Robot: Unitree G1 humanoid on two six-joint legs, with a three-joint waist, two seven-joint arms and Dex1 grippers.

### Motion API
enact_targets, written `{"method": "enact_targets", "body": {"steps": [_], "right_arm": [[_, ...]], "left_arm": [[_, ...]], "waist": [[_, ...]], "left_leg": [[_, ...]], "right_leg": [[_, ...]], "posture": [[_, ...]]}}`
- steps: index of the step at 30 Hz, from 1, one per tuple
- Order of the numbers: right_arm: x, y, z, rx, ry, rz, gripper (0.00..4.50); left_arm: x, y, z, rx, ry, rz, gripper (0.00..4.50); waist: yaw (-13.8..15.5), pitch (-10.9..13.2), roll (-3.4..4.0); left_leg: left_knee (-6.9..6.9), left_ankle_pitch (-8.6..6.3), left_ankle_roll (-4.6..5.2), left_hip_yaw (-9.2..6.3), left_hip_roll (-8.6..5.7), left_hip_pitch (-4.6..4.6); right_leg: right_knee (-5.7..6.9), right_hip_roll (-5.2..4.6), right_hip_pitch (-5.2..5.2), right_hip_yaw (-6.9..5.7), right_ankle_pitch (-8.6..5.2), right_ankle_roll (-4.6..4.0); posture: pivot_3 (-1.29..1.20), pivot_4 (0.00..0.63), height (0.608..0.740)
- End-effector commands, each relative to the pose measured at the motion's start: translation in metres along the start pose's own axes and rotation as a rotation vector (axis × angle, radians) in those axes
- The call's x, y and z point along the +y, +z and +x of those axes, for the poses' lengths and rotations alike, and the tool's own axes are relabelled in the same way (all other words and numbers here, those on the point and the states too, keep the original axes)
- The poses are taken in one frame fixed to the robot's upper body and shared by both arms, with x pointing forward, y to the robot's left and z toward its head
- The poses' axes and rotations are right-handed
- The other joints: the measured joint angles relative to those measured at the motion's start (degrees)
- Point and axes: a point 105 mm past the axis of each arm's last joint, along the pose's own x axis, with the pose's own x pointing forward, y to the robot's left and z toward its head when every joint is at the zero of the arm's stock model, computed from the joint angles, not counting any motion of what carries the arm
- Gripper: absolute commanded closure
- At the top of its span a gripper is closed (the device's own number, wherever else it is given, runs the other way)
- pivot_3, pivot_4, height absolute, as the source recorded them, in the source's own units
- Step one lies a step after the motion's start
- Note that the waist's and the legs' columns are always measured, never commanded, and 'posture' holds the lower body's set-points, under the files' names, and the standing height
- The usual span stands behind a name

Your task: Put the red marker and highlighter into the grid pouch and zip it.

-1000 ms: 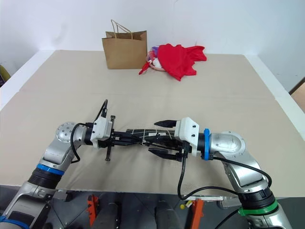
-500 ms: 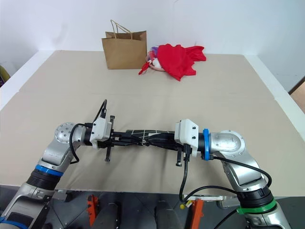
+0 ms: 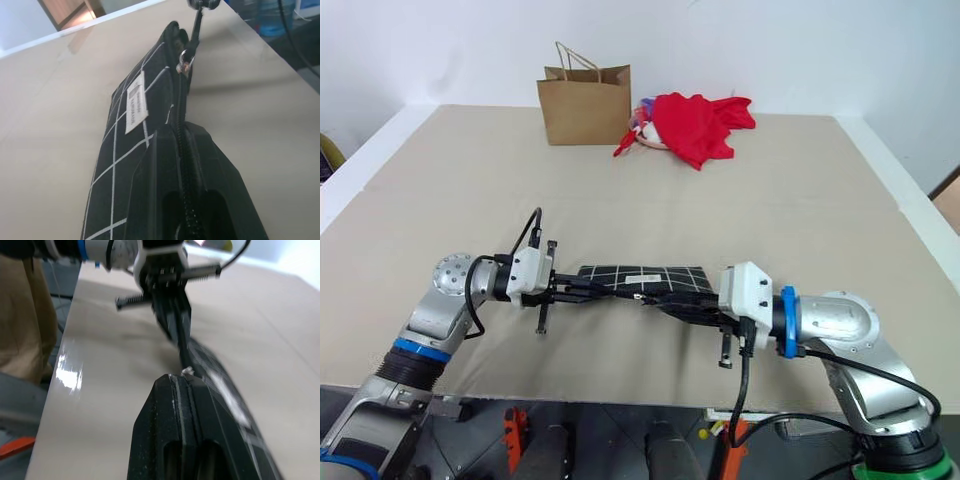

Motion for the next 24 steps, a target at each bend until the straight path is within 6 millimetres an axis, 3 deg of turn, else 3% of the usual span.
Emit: {"method": "enact_targets", "body": {"steps": [1,7,10,12,13,20,21,24], "right_arm": [[-0.01,-0.013,-0.04,0.098,-0.102,-0.024,4.41],[-0.017,-0.025,-0.07,0.165,-0.196,-0.005,4.41],[-0.021,-0.017,-0.065,0.098,-0.224,0.043,4.41],[-0.029,-0.009,-0.058,0.021,-0.268,0.108,4.5],[-0.033,-0.007,-0.055,0.0,-0.292,0.137,3.8],[-0.064,-0.024,-0.067,-0.067,-0.571,0.317,0.63],[-0.065,-0.029,-0.069,-0.064,-0.599,0.329,0.13],[-0.063,-0.044,-0.077,-0.023,-0.659,0.338,0.03]], "left_arm": [[0.01,-0.001,-0.015,0.032,0.023,0.034,4.5],[0.012,-0.004,-0.02,0.05,0.004,0.014,4.5],[0.012,-0.005,-0.02,0.052,-0.003,-0.04,4.5],[0.014,-0.002,-0.019,0.033,0.005,-0.106,3.75],[0.018,0.0,-0.018,0.015,0.029,-0.155,3.44],[0.046,-0.002,-0.034,0.007,0.275,-0.402,0.03],[0.049,-0.007,-0.039,0.028,0.324,-0.413,0.0],[0.052,-0.023,-0.051,0.1,0.46,-0.442,0.0]], "waist": [[0.0,0.0,-0.01],[-0.5,0.0,-0.02],[-0.5,0.0,-0.02],[-0.6,0.0,-0.03],[-0.7,0.0,-0.03],[-0.5,0.0,-0.03],[-0.5,0.0,-0.02],[-0.3,0.0,-0.01]], "left_leg": [[0.01,0.0,0.0,0.0,-0.01,0.0],[0.01,0.0,0.0,0.0,-0.02,0.07],[0.02,0.0,0.0,0.0,-0.02,0.09],[0.06,0.01,0.0,0.0,-0.02,0.09],[0.06,0.01,0.0,0.0,-0.02,0.08],[0.06,0.01,0.01,-0.04,-0.03,0.01],[0.04,0.0,0.01,-0.04,-0.03,0.0],[-0.02,-0.01,0.03,-0.04,-0.04,0.0]], "right_leg": [[-0.01,-0.01,0.01,0.01,-0.01,0.01],[0.03,-0.01,0.01,0.0,0.02,0.0],[0.04,-0.01,0.03,0.01,-0.03,-0.11],[0.04,-0.02,0.06,0.02,-0.05,-0.14],[0.04,-0.01,0.06,0.01,-0.04,-0.16],[0.04,-0.02,0.05,0.0,0.01,0.04],[0.04,-0.01,0.04,0.0,0.0,0.05],[0.03,-0.02,0.03,-0.01,-0.03,0.07]], "posture": [[0.0,0.15,0.74],[0.0,0.15,0.74],[0.0,0.15,0.74],[0.0,0.15,0.74],[0.0,0.15,0.74],[0.0,0.15,0.74],[0.0,0.15,0.74],[0.0,0.15,0.74]]}}
